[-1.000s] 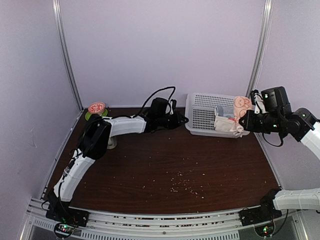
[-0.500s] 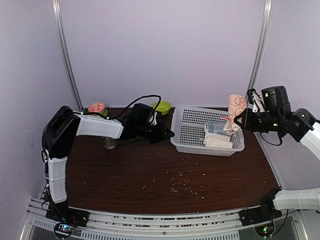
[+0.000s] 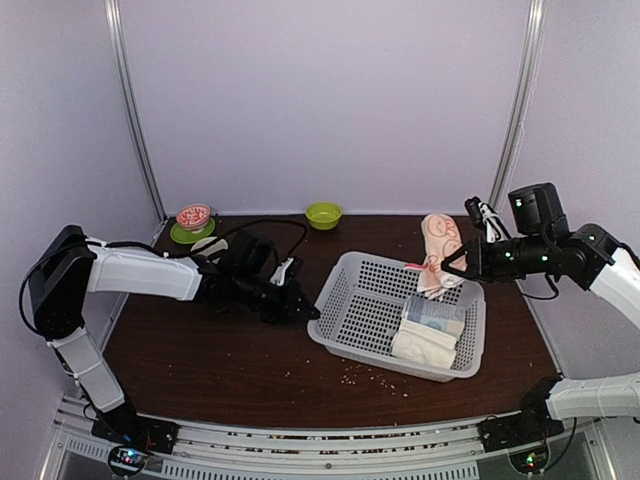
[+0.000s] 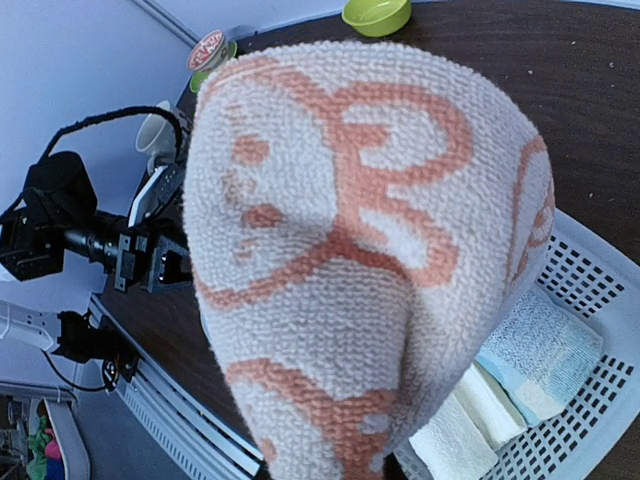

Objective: Roll the towels
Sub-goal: Move the bin to the corner of the board, then place the towel in the bin.

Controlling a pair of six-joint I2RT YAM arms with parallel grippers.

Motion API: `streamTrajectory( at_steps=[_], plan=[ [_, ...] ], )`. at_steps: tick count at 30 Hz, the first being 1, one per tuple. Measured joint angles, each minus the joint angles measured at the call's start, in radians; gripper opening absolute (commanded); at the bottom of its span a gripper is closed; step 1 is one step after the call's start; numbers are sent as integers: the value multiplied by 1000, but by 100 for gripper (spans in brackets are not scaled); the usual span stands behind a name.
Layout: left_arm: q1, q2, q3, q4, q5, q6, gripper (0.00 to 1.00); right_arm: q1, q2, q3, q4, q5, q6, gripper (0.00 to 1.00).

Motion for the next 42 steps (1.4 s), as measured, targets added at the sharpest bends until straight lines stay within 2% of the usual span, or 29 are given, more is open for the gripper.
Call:
streamTrajectory(
  at_steps=[6, 13, 20, 30, 36, 42],
  plan=[
    [0, -3, 64, -175, 11, 180, 0, 63, 79, 40, -76, -85, -105, 0],
    [9, 14, 188, -441, -35, 351, 0, 146, 133, 39, -106, -124, -142, 0],
    [16, 138, 424, -637, -100, 525, 0, 200, 120, -106, 1, -204, -87, 0],
    [23, 315, 697, -715, -194, 752, 0, 212, 46, -181, 191, -285, 15, 0],
    [25, 366, 781, -730, -241, 850, 0, 185, 49, -290, 330, -349, 82, 0],
    [28, 393, 799, -734, -252, 883, 0, 175, 125, -373, 461, -419, 171, 0]
  ],
)
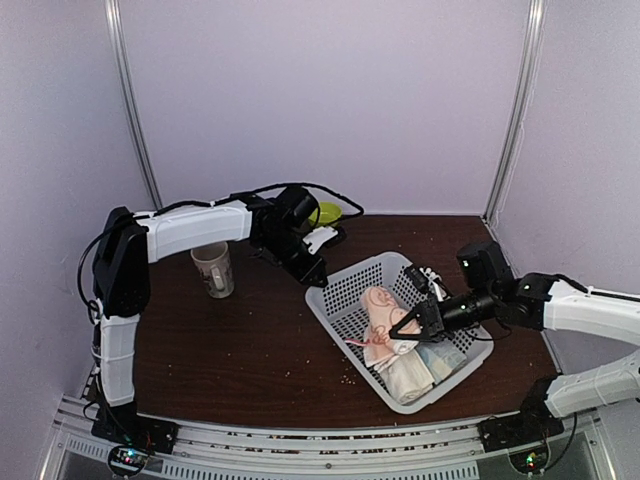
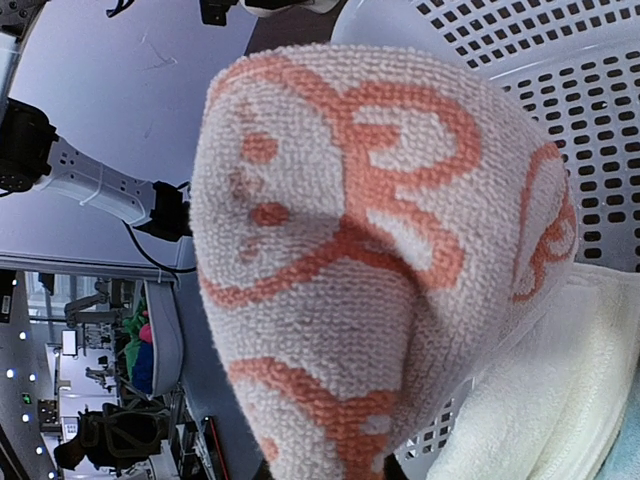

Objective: Roll the towels
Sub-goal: Place the towel in the bin.

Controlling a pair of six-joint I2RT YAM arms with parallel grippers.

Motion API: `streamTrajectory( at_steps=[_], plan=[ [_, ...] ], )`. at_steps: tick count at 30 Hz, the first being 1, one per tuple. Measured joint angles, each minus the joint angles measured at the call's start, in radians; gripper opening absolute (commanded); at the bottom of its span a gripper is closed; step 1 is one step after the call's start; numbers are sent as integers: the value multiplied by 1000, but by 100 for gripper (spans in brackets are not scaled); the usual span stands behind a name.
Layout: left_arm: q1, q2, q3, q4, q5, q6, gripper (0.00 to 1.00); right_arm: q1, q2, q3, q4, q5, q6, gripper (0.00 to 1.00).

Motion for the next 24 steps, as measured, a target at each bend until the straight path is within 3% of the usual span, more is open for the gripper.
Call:
streamTrajectory(
  at_steps=[5, 11, 18, 24],
  plan=[
    [1, 0, 1, 0, -5, 11, 0, 0, 55, -11, 100, -46, 53, 0],
    [1, 0, 2, 0, -10, 22, 0, 3, 137, -13, 101, -58, 59, 0],
    [0, 0, 4, -3, -14, 28, 0, 38, 209, 12, -28, -17, -1, 0],
    [0, 0, 4, -3, -19, 34, 0, 53, 220, 80, -202, 114, -75, 0]
  ],
)
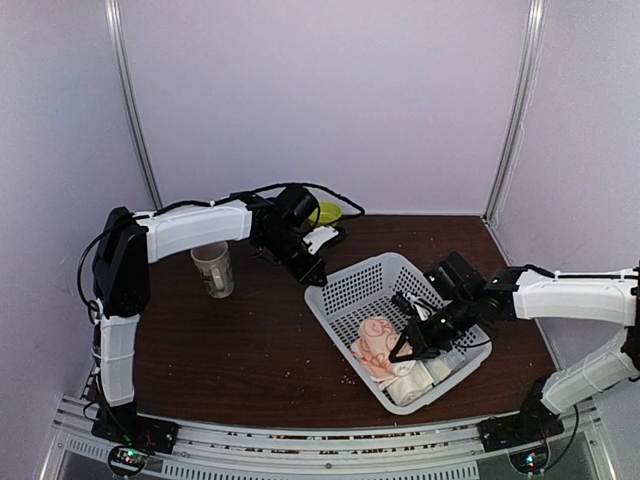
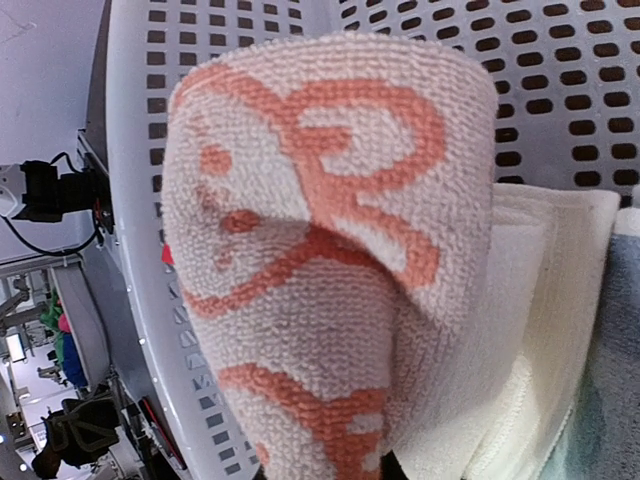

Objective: Roll the towels
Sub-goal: Place the towel in the bin.

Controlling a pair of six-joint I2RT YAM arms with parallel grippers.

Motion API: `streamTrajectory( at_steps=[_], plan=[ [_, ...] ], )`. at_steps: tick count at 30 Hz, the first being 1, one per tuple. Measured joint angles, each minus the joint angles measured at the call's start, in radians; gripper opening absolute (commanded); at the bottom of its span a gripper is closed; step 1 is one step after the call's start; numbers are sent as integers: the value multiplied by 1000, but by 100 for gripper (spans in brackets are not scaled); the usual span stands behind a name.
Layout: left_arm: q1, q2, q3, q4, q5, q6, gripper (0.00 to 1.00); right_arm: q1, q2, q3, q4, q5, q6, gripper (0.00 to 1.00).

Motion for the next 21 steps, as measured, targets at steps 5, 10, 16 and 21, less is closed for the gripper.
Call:
streamTrajectory(
  at_steps=[5, 10, 16, 21],
  plan=[
    [0, 0, 0, 0, -3, 6, 0, 17, 0, 44, -116, 121, -55, 0],
    [0, 0, 0, 0, -3, 7, 0, 43, 9, 71, -198, 211, -103, 0],
    [0, 0, 0, 1, -4, 6, 0, 126, 46, 141, -292, 370, -139, 0],
    [0, 0, 2, -2, -4, -6, 14, 195, 79, 174, -328, 495, -143, 0]
  ],
)
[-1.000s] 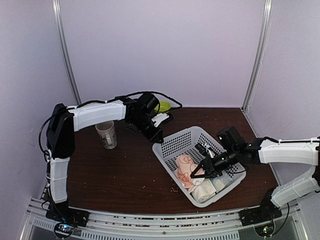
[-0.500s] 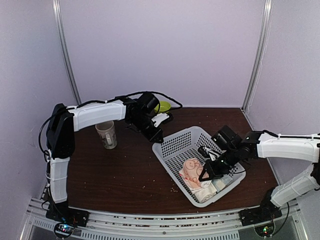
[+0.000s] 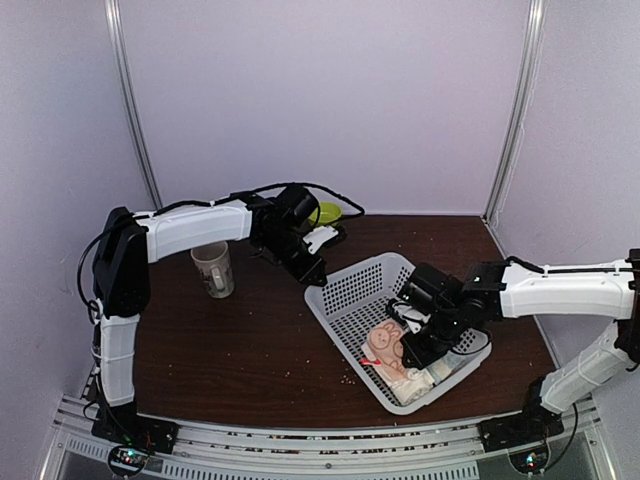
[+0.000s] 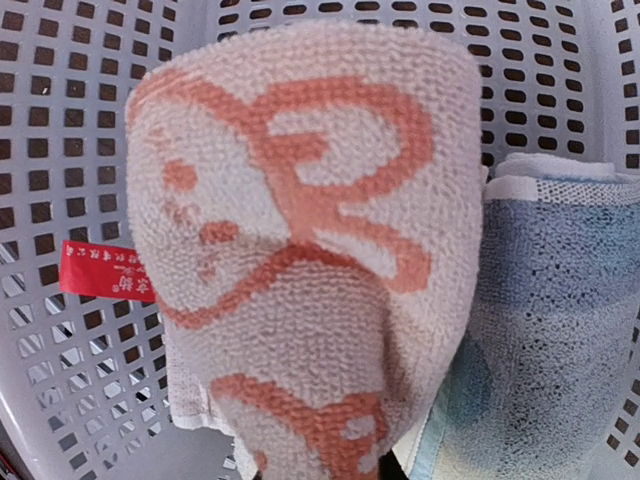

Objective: Roll the towels
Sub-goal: Place the towel in the bin.

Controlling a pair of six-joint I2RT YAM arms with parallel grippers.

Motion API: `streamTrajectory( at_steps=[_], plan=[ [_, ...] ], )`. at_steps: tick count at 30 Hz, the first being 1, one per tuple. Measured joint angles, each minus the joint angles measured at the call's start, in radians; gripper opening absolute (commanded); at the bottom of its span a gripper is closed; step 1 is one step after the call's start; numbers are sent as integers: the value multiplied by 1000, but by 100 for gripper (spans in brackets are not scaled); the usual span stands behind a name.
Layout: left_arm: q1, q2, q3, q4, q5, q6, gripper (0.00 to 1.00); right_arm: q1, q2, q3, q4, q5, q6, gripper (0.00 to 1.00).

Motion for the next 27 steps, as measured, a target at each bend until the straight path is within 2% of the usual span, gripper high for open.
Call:
streamTrajectory(
  at_steps=[1, 4, 9, 15, 22, 27],
  plan=[
    [0, 0, 0, -2, 0, -6, 19, 8, 3, 0, -5, 22, 1, 0],
    [-1, -3, 0, -8, 1, -23, 21, 14, 3, 2, -16, 62, 12, 0],
    [1, -40, -5, -7, 12, -50, 16, 16, -14, 27, -46, 74, 30, 0],
    [1, -71, -24, 6, 18, -66, 10, 16, -74, 136, -77, 47, 50, 0],
    [1, -71, -52, 11, 21, -78, 6, -2, -144, 178, -35, -84, 64, 0],
    [1, -71, -52, 21, 26, -85, 4, -30, -145, 111, 77, -226, 97, 0]
  ],
)
